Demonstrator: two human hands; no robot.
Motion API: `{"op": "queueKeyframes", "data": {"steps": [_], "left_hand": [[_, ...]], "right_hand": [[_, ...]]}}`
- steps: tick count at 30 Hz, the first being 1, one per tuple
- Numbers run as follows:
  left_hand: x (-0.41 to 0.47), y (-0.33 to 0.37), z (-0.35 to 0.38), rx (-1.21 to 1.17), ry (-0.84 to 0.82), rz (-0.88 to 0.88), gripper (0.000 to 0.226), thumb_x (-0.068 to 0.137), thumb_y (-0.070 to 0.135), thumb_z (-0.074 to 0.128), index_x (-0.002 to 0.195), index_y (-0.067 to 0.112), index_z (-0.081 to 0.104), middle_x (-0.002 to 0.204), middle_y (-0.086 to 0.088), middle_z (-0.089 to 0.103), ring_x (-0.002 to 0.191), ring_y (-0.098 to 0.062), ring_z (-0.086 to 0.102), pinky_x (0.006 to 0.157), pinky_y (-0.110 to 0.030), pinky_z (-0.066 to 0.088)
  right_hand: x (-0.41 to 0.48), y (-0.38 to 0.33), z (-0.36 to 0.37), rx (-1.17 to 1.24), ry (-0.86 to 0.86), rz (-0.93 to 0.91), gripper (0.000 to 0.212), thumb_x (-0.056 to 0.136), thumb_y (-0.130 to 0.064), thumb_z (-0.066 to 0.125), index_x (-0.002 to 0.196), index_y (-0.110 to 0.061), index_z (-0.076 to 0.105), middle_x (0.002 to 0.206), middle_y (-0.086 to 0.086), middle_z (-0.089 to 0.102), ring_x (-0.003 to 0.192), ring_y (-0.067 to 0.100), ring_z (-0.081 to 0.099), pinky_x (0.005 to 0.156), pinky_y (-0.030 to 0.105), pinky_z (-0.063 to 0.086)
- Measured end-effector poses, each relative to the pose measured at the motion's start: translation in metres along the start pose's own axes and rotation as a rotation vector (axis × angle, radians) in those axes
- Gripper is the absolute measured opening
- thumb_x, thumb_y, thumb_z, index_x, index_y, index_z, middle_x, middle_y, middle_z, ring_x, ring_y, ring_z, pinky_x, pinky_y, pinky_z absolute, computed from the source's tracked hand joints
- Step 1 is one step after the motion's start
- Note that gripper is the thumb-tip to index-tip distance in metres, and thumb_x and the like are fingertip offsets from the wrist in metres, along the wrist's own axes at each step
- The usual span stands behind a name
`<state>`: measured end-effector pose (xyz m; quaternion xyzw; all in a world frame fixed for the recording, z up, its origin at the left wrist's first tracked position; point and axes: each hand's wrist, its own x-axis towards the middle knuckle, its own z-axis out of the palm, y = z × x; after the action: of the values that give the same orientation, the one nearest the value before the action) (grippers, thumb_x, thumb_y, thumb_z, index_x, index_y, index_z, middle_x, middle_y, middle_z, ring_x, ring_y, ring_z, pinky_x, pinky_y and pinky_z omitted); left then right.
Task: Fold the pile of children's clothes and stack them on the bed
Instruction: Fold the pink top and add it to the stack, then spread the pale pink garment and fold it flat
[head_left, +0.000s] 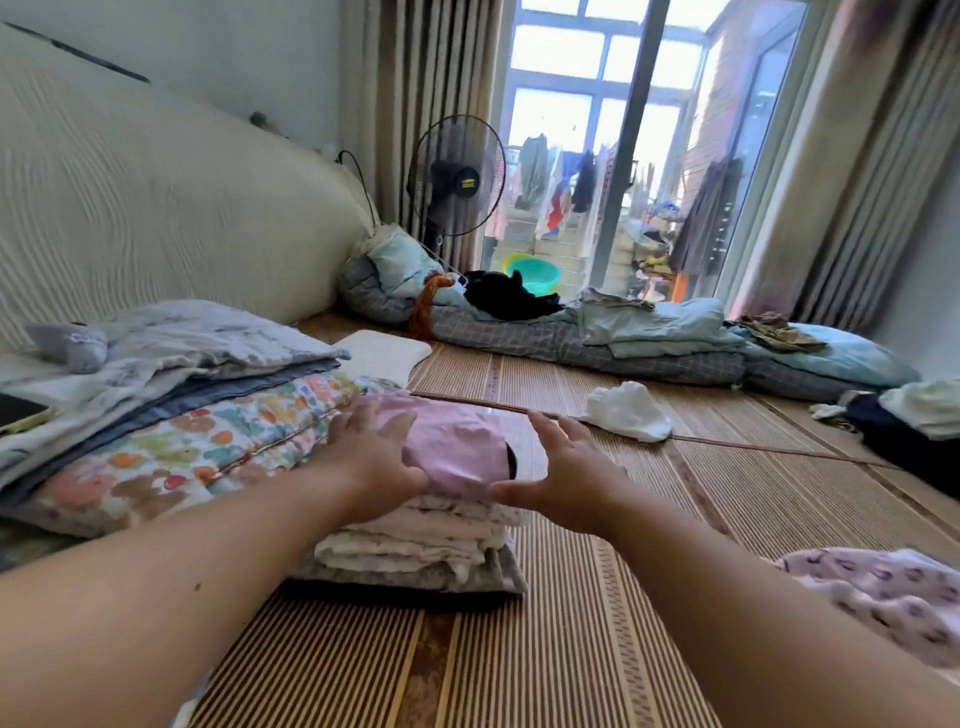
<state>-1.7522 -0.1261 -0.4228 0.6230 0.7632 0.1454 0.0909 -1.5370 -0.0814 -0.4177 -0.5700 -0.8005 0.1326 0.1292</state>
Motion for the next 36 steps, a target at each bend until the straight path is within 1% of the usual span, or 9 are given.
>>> {"op": "queueKeyframes", "data": {"steps": [5, 14, 21, 25, 27, 28, 30, 32, 36], "left_hand": [[-0.088, 0.086, 0.029, 0.028, -0.068, 0.403, 0.078, 0.085, 0.048, 0.055, 0.149, 0.043, 0.010, 0.160, 0.008, -0.003, 0.147, -0.020, -0.003, 0.119, -0.050, 0.011], [-0.233, 0.269, 0.142, 0.089, -0.310, 0.799, 0.077, 0.085, 0.049, 0.053, 0.149, 0.046, 0.010, 0.161, 0.009, -0.001, 0.147, -0.020, -0.003, 0.118, -0.044, 0.007], [-0.236, 0.345, 0.195, 0.150, -0.324, 0.820, 0.082, 0.082, 0.051, 0.057, 0.150, 0.041, 0.013, 0.161, 0.005, 0.006, 0.147, -0.021, 0.009, 0.119, -0.040, 0.015], [-0.214, 0.374, 0.212, -0.023, -0.290, 0.737, 0.095, 0.087, 0.045, 0.057, 0.152, 0.032, -0.012, 0.161, 0.005, -0.008, 0.148, -0.020, 0.001, 0.118, -0.036, 0.018], [-0.203, 0.393, 0.216, -0.043, -0.207, 0.709, 0.093, 0.091, 0.035, 0.054, 0.150, 0.032, -0.018, 0.160, 0.002, -0.013, 0.148, -0.023, 0.005, 0.109, -0.033, 0.031], [-0.195, 0.401, 0.220, -0.030, -0.185, 0.674, 0.087, 0.092, 0.033, 0.052, 0.150, 0.035, -0.013, 0.160, 0.000, -0.008, 0.147, -0.025, 0.014, 0.100, -0.032, 0.039], [-0.174, 0.412, 0.226, 0.028, -0.177, 0.613, 0.061, 0.088, 0.034, 0.049, 0.145, 0.040, 0.027, 0.155, -0.008, 0.024, 0.131, -0.028, 0.042, 0.083, -0.029, 0.043], [-0.161, 0.420, 0.222, -0.011, -0.195, 0.554, 0.034, 0.087, 0.034, 0.049, 0.117, 0.026, 0.061, 0.116, -0.006, 0.061, 0.101, -0.025, 0.058, 0.071, -0.026, 0.044], [-0.160, 0.435, 0.192, -0.425, -0.436, 0.497, 0.021, 0.097, 0.012, 0.041, 0.100, 0.012, 0.062, 0.088, -0.007, 0.063, 0.071, -0.019, 0.060, 0.053, -0.027, 0.044]], "right_hand": [[-0.132, 0.058, -0.013, -0.086, 0.110, 0.024, 0.102, 0.072, -0.068, 0.064, 0.150, -0.043, 0.003, 0.161, -0.004, -0.002, 0.148, 0.022, 0.007, 0.117, 0.055, 0.016], [-0.328, 0.206, -0.032, -0.105, 0.085, 0.436, 0.088, 0.079, -0.058, 0.063, 0.149, -0.044, 0.011, 0.160, -0.006, -0.003, 0.147, 0.022, 0.007, 0.114, 0.057, 0.009], [-0.371, 0.280, -0.040, -0.058, 0.077, 0.591, 0.085, 0.080, -0.050, 0.066, 0.149, -0.042, 0.016, 0.158, 0.000, 0.013, 0.144, 0.024, 0.019, 0.114, 0.051, 0.013], [-0.365, 0.301, -0.039, -0.040, 0.095, 0.594, 0.082, 0.081, -0.050, 0.062, 0.149, -0.040, 0.017, 0.156, -0.001, 0.017, 0.141, 0.025, 0.024, 0.113, 0.051, 0.016], [-0.357, 0.310, -0.037, -0.026, 0.103, 0.598, 0.081, 0.082, -0.053, 0.058, 0.150, -0.038, 0.015, 0.158, 0.000, 0.014, 0.142, 0.025, 0.025, 0.114, 0.054, 0.013], [-0.353, 0.312, -0.037, -0.012, 0.105, 0.601, 0.080, 0.084, -0.053, 0.057, 0.150, -0.038, 0.014, 0.159, 0.000, 0.014, 0.142, 0.025, 0.026, 0.114, 0.055, 0.013], [-0.344, 0.314, -0.037, 0.018, 0.126, 0.590, 0.079, 0.085, -0.052, 0.056, 0.150, -0.037, 0.013, 0.158, 0.000, 0.016, 0.141, 0.024, 0.028, 0.113, 0.056, 0.013], [-0.337, 0.314, -0.038, 0.086, 0.156, 0.577, 0.080, 0.084, -0.052, 0.055, 0.150, -0.037, 0.013, 0.157, 0.000, 0.020, 0.141, 0.023, 0.029, 0.113, 0.058, 0.012], [-0.326, 0.316, -0.042, 0.350, 0.297, 0.576, 0.079, 0.076, -0.053, 0.056, 0.143, -0.041, 0.016, 0.149, 0.001, 0.033, 0.134, 0.028, 0.038, 0.110, 0.056, 0.028]]}}
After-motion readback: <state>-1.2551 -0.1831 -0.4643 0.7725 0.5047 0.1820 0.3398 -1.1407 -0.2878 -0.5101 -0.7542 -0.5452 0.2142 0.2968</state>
